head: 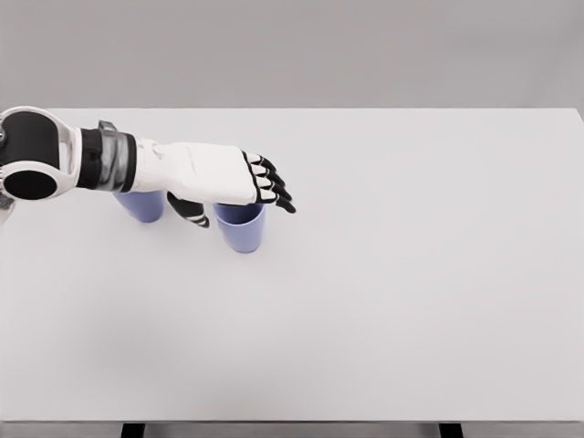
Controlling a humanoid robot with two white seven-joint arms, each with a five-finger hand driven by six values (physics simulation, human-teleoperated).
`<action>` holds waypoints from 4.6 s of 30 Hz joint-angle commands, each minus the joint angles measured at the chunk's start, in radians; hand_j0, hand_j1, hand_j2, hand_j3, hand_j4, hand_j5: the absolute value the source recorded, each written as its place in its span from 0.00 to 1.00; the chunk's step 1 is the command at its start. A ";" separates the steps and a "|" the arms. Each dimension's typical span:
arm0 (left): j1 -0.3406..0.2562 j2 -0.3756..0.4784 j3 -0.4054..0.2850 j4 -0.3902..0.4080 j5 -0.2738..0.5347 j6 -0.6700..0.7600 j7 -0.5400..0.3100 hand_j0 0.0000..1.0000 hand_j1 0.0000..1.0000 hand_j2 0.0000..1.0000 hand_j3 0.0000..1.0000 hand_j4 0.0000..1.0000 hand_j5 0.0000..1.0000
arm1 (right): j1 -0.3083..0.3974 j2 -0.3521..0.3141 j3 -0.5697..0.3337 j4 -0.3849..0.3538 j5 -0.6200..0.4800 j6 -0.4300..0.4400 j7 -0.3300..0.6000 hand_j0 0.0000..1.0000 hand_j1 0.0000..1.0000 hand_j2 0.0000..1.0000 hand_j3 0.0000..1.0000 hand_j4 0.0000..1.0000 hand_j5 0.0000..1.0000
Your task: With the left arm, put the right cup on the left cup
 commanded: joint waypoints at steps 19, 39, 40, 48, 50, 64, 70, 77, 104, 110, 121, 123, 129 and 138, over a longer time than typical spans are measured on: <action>0.020 -0.042 -0.008 0.057 -0.087 0.017 0.000 0.97 0.97 0.97 0.97 0.97 0.97 | 0.000 0.000 0.000 0.000 0.001 0.000 0.000 1.00 1.00 1.00 1.00 1.00 1.00; 0.037 -0.091 -0.010 0.132 -0.107 0.017 0.000 0.98 0.98 0.98 0.98 0.98 0.98 | 0.000 0.000 0.000 0.000 0.001 0.000 0.000 1.00 1.00 1.00 1.00 1.00 1.00; 0.043 -0.091 -0.010 0.134 -0.107 0.017 0.000 0.98 0.98 0.98 0.98 0.98 0.98 | 0.000 0.000 0.000 0.000 0.001 0.000 0.000 1.00 1.00 1.00 1.00 1.00 1.00; 0.052 -0.090 -0.010 0.141 -0.108 0.017 0.000 0.98 0.98 0.98 0.98 0.98 0.98 | 0.000 0.000 0.000 0.000 0.001 0.000 0.000 1.00 1.00 1.00 1.00 1.00 1.00; 0.055 -0.091 -0.010 0.143 -0.128 0.018 0.000 0.98 0.98 0.98 0.98 0.98 0.98 | 0.000 0.000 0.000 0.000 0.001 0.000 0.000 1.00 1.00 1.00 1.00 1.00 1.00; 0.063 -0.094 -0.010 0.149 -0.128 0.020 0.000 0.94 0.94 0.94 0.94 0.94 0.94 | 0.000 0.000 0.000 0.000 0.001 0.000 0.000 1.00 1.00 1.00 1.00 1.00 1.00; 0.071 -0.099 -0.013 0.149 -0.128 0.020 0.000 0.95 0.95 0.95 0.95 0.95 0.95 | 0.000 0.000 0.000 0.000 0.001 0.000 0.000 1.00 1.00 1.00 1.00 1.00 1.00; 0.074 -0.099 -0.013 0.151 -0.130 0.022 0.000 0.89 0.89 0.89 0.89 0.89 0.89 | 0.000 0.000 0.000 0.000 -0.001 0.000 0.000 1.00 1.00 1.00 1.00 1.00 1.00; 0.061 -0.025 0.004 0.089 -0.093 0.009 0.000 0.67 0.67 0.67 0.67 0.67 0.67 | 0.000 0.000 0.000 0.000 0.001 0.000 0.000 1.00 1.00 1.00 1.00 1.00 1.00; 0.040 0.018 0.030 0.078 -0.072 0.005 0.000 0.68 0.68 0.68 0.68 0.68 0.68 | 0.000 0.000 0.000 0.000 0.001 0.000 0.000 1.00 1.00 1.00 1.00 1.00 1.00; -0.049 0.084 0.030 0.078 -0.019 0.006 0.000 0.68 0.68 0.68 0.68 0.68 0.68 | 0.000 0.000 0.000 0.000 0.001 0.000 0.000 1.00 1.00 1.00 1.00 1.00 1.00; -0.058 0.102 0.030 0.078 -0.016 0.005 0.000 0.68 0.68 0.68 0.68 0.68 0.68 | 0.000 0.000 0.000 0.000 -0.001 0.000 0.000 1.00 1.00 1.00 1.00 1.00 1.00; -0.098 0.171 0.030 0.075 0.014 -0.003 0.000 0.68 0.68 0.68 0.68 0.68 0.68 | 0.000 0.000 0.000 0.000 -0.001 0.000 0.000 1.00 1.00 1.00 1.00 1.00 1.00; -0.150 0.245 0.030 0.074 0.045 -0.011 0.000 0.68 0.68 0.68 0.68 0.68 0.68 | 0.000 0.000 0.000 0.000 0.001 0.000 0.000 1.00 1.00 1.00 1.00 1.00 1.00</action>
